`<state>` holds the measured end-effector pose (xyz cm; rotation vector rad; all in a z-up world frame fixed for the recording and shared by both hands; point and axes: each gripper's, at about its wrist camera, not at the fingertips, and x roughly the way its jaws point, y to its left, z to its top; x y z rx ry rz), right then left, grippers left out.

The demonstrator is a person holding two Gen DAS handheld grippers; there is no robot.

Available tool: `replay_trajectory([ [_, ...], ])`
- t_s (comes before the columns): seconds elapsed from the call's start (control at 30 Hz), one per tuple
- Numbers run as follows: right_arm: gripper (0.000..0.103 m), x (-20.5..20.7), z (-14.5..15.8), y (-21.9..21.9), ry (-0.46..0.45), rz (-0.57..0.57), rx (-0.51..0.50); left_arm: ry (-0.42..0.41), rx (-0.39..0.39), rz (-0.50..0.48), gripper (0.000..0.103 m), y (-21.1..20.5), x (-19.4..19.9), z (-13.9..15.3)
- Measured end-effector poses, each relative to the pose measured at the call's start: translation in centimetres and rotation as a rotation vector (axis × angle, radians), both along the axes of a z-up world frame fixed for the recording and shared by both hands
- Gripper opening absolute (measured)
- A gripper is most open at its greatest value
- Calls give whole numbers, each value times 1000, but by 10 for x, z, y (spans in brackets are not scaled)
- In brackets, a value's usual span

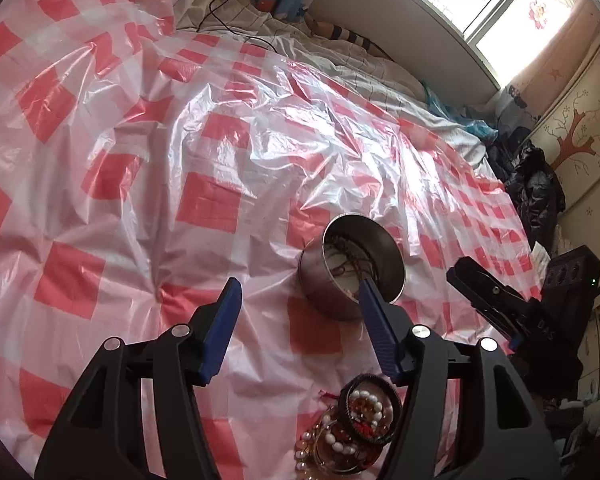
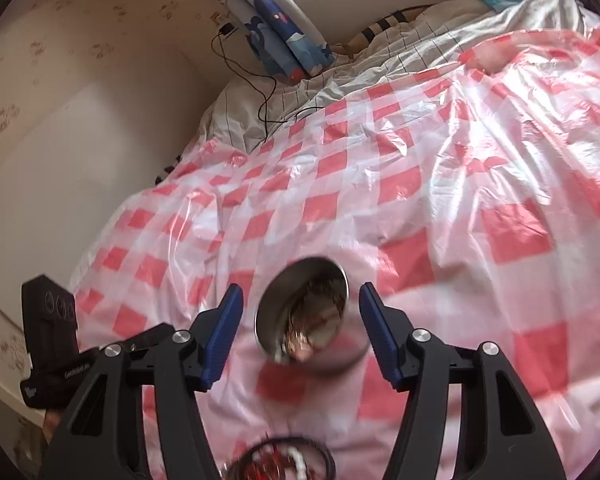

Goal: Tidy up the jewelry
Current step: 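Lower the left gripper onto the pile and grasp the black braided bracelet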

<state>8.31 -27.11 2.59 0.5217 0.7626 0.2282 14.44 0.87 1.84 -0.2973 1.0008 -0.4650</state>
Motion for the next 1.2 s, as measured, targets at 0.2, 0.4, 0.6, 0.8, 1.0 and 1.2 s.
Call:
replay_trajectory([
  [0.2,67,-67,-20,12,79,33,-16,21,47,-53,62,-6,-31,-14],
  [0.4,67,-69,-33,30,128,82,-7,81,11,-69,65,-2,-44,-29],
  [0.6,73,-71,-34,21,119,7,10,105,24,-145,65,-27,-50,-39],
  [0.8,73,-69,-43,0,147,-42,119,118,86,-213,65,-59,-55,-47],
  [1.0,76,-68,-42,0,144,-40,140,142,136,-221,65,-67,-55,-58],
  [1.2,77,-69,-42,1,141,-40,142,129,149,-215,36,-70,-53,-60],
])
